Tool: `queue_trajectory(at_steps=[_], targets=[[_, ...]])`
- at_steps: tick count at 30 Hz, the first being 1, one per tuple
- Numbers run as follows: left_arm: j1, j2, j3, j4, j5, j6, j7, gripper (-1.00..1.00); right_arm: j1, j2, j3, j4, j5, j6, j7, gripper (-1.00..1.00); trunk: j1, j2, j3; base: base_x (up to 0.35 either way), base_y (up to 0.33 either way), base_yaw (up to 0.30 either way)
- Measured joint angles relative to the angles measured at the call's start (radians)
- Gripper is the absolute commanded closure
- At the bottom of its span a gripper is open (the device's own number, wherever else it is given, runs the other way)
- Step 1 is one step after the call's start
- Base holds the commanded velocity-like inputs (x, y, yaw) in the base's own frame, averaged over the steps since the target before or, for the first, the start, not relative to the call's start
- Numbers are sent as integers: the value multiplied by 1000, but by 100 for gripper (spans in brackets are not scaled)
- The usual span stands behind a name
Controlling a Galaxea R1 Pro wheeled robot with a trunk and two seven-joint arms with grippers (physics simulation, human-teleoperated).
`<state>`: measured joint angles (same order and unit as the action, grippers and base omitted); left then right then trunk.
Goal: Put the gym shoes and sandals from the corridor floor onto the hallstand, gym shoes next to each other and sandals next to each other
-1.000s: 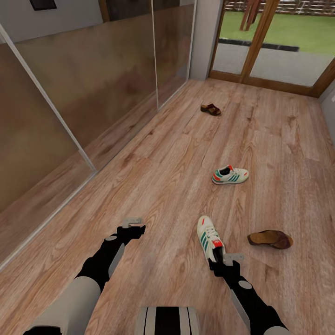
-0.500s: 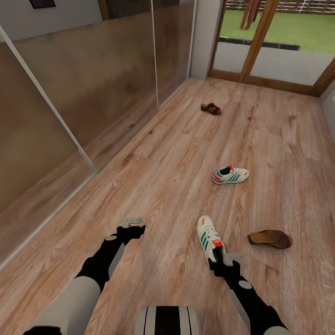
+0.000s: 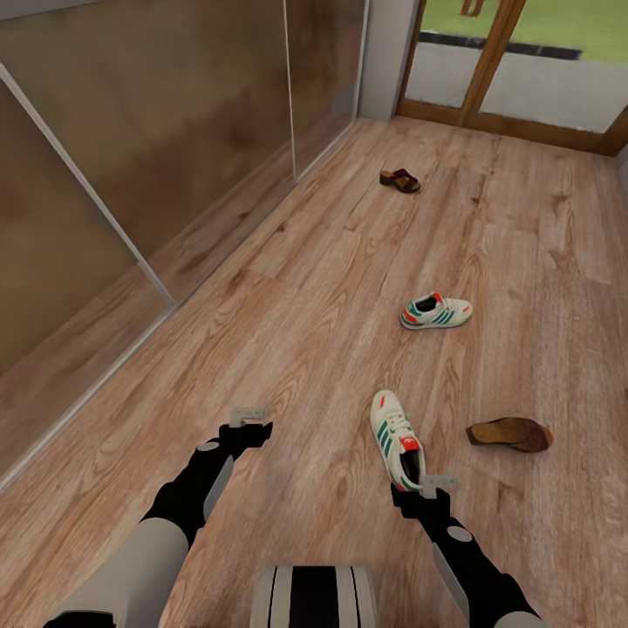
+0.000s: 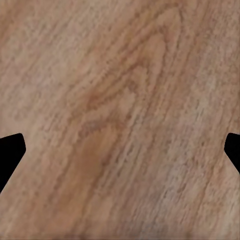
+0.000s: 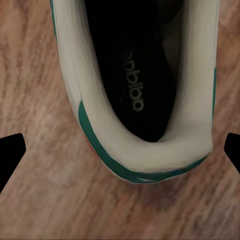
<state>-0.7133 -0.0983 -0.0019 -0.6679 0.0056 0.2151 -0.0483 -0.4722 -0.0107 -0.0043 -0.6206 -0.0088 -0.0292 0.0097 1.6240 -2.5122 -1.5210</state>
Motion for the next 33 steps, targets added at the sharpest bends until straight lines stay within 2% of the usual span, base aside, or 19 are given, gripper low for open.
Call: queue_trajectory(at_steps=[8, 14, 16, 33], targets=[[0, 0, 0, 1, 0, 0, 0, -100, 0, 1, 0, -1, 0, 0, 0, -100, 0, 0, -3, 0, 0, 0], [0, 0, 0, 1, 0, 0, 0, -100, 0, 0, 0, 0, 0, 0, 0, -100, 3, -1, -34, 0, 0, -24], [0, 0, 0, 1, 0, 0, 0, -100, 0, 0, 0, -1, 0, 0, 0, -100, 3, -1, -37, 0, 0, -42], [0, 0, 1, 1, 0, 0, 0, -100, 0, 0, 0, -1, 1, 0, 0, -100, 2, -1, -41, 42, 0, -5]])
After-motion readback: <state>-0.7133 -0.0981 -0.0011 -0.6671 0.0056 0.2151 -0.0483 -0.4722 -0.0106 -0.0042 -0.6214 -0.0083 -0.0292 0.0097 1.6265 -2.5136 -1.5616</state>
